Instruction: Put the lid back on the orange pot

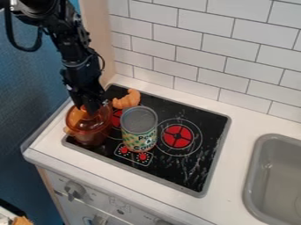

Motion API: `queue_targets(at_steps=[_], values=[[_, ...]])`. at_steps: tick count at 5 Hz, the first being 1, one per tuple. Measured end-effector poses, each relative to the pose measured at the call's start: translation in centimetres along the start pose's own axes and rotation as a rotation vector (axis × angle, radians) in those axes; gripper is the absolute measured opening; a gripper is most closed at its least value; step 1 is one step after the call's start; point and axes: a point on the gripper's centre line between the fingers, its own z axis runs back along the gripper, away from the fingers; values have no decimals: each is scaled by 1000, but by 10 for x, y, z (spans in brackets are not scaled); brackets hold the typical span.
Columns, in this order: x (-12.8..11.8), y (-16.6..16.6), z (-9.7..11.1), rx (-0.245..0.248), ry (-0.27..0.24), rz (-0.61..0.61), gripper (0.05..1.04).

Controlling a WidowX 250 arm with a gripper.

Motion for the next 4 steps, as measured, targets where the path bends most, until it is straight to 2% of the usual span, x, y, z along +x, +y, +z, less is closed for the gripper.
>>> queue_targets(at_steps=[1, 2, 3, 4], values=[[1, -1, 0, -7, -3, 2, 768], [1, -3, -1, -15, -6, 4, 995], [1, -4, -1, -22, -2, -14, 1003], [7, -7, 24, -16, 10, -42, 1001]])
